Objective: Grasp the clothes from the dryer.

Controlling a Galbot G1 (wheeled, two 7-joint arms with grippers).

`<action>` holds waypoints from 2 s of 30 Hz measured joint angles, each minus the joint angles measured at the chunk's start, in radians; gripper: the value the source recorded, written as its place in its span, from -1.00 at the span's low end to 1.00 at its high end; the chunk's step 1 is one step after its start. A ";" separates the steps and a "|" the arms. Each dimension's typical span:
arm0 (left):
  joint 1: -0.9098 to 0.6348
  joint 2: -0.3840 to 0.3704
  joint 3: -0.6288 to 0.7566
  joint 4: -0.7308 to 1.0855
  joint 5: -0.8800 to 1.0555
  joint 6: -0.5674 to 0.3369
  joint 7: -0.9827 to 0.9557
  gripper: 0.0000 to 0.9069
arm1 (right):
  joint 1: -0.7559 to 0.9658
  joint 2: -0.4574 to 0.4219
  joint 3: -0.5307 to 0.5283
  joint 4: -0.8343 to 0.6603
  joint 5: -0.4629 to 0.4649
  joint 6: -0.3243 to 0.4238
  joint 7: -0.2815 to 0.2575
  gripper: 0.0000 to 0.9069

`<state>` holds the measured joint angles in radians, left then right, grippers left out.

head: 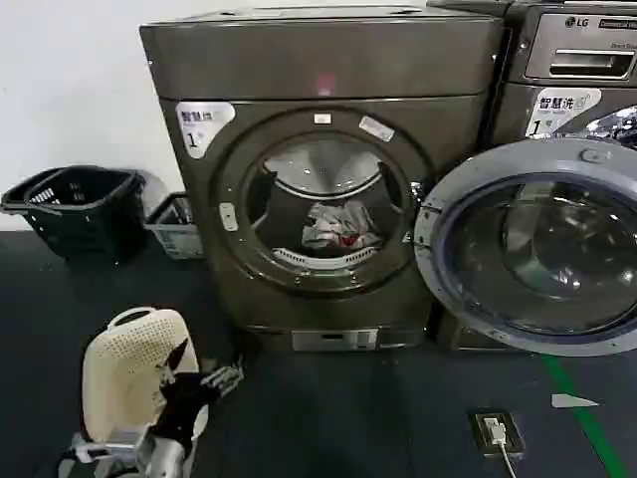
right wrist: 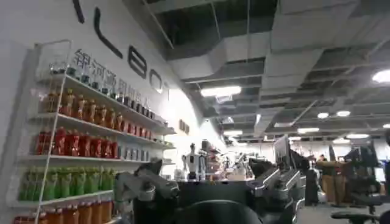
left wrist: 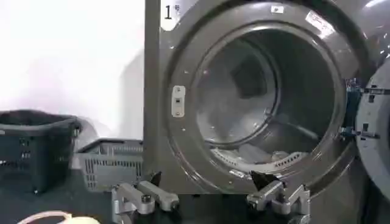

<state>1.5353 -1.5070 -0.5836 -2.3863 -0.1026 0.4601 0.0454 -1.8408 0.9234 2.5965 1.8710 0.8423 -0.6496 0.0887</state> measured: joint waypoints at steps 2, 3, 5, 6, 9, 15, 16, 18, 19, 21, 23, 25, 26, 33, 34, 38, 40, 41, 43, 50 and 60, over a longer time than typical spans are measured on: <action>0.001 0.000 0.001 -0.001 0.001 0.000 -0.001 1.00 | -0.002 0.000 0.000 -0.001 0.005 0.006 0.000 1.00; 0.001 0.000 0.001 -0.001 0.002 -0.001 -0.001 1.00 | -0.002 0.000 0.000 -0.001 0.010 0.010 -0.001 1.00; 0.001 -0.001 0.001 -0.001 0.003 -0.002 -0.004 1.00 | 0.000 0.000 -0.001 0.003 0.020 0.018 -0.001 1.00; 0.001 -0.002 0.001 -0.001 0.004 -0.002 -0.004 1.00 | 0.001 0.000 -0.002 0.005 0.024 0.021 -0.001 1.00; 0.001 -0.006 0.005 -0.003 0.007 -0.003 -0.004 1.00 | 0.004 -0.001 -0.004 0.008 0.032 0.026 0.000 1.00; 0.003 -0.012 0.008 -0.007 0.013 -0.004 -0.005 1.00 | 0.005 -0.004 -0.005 0.006 0.040 0.039 0.002 1.00; 0.003 -0.011 0.008 -0.007 0.013 -0.004 -0.005 1.00 | 0.006 -0.005 -0.007 0.007 0.042 0.040 0.002 1.00; 0.003 -0.010 0.006 -0.007 0.014 -0.005 -0.004 1.00 | 0.008 -0.008 -0.010 0.010 0.044 0.042 0.003 1.00; 0.003 -0.009 0.004 -0.007 0.013 -0.005 -0.004 1.00 | 0.009 -0.009 -0.012 0.011 0.045 0.043 0.003 1.00; 0.005 -0.006 0.000 -0.009 0.012 -0.005 -0.004 1.00 | 0.010 -0.010 -0.014 0.013 0.047 0.046 0.003 1.00; 0.006 -0.006 -0.003 -0.012 0.011 -0.005 -0.004 1.00 | 0.012 -0.010 -0.017 0.013 0.048 0.050 0.004 1.00; 0.007 -0.006 -0.006 -0.012 0.009 -0.005 -0.004 1.00 | 0.014 -0.011 -0.021 0.012 0.049 0.052 0.004 1.00; 0.008 -0.006 -0.007 -0.012 0.009 -0.005 -0.004 1.00 | 0.015 -0.012 -0.022 0.013 0.049 0.052 0.004 1.00; 0.013 0.000 -0.013 -0.017 0.004 -0.005 -0.003 1.00 | 0.013 -0.014 -0.018 0.016 0.052 0.054 0.003 1.00; 0.012 0.001 -0.014 -0.017 0.003 -0.005 -0.003 1.00 | 0.013 -0.012 -0.017 0.016 0.053 0.054 0.002 1.00; 0.011 0.002 -0.013 -0.017 0.003 -0.004 -0.003 1.00 | 0.012 -0.010 -0.014 0.017 0.055 0.055 0.002 1.00; 0.009 -0.001 -0.010 -0.017 0.004 -0.004 -0.001 1.00 | 0.013 -0.011 -0.014 0.017 0.055 0.055 0.002 1.00; 0.009 -0.003 -0.008 -0.017 0.004 -0.003 -0.001 1.00 | 0.013 -0.011 -0.015 0.017 0.055 0.055 0.002 1.00; 0.009 -0.006 -0.008 -0.018 0.005 -0.003 -0.001 1.00 | 0.015 -0.011 -0.015 0.019 0.055 0.055 0.002 1.00; 0.008 -0.006 -0.014 -0.019 0.004 -0.003 0.000 1.00 | 0.020 -0.012 -0.016 0.019 0.055 0.056 0.000 1.00; 0.003 -0.007 -0.016 -0.018 0.004 -0.003 0.003 1.00 | 0.016 -0.013 -0.014 0.018 0.055 0.069 -0.005 1.00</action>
<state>1.5385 -1.5144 -0.5994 -2.4047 -0.0990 0.4567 0.0486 -1.8247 0.9108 2.5824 1.8890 0.8970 -0.5807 0.0832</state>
